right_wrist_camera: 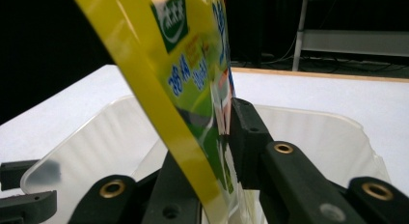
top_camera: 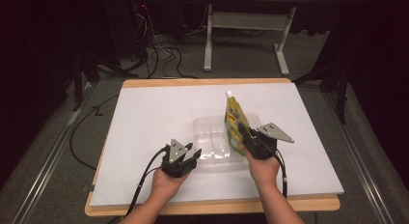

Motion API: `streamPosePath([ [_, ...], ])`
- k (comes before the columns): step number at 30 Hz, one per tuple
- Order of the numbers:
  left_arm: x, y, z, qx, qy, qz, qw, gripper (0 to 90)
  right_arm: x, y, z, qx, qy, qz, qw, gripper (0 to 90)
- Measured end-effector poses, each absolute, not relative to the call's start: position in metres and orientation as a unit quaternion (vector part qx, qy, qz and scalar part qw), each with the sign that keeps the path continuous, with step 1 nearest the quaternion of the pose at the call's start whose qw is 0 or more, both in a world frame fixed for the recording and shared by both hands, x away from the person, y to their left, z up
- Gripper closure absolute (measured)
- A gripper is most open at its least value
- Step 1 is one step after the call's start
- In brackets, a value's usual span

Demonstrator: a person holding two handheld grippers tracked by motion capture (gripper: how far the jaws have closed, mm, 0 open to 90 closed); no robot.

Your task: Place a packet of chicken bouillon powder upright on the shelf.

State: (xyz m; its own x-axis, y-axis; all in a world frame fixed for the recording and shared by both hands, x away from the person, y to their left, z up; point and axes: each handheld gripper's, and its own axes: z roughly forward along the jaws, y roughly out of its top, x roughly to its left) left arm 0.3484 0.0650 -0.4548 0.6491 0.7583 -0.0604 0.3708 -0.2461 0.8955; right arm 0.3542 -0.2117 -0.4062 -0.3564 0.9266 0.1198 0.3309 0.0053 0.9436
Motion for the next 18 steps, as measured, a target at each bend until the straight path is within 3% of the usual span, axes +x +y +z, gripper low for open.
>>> streamPosePath([
  [3,0.349,0.066,-0.455,0.768,0.367,0.193,0.489,52.9,0.355,-0.212,-0.408,0.488,0.65,0.508,0.285,76.1],
  [15,0.345,0.07,-0.451,0.761,0.364,0.189,0.502,43.3,0.353,-0.205,-0.406,0.454,0.68,0.498,0.288,27.9],
  [18,0.344,0.076,-0.447,0.758,0.365,0.186,0.508,40.7,0.351,-0.207,-0.404,0.453,0.685,0.495,0.284,21.3],
])
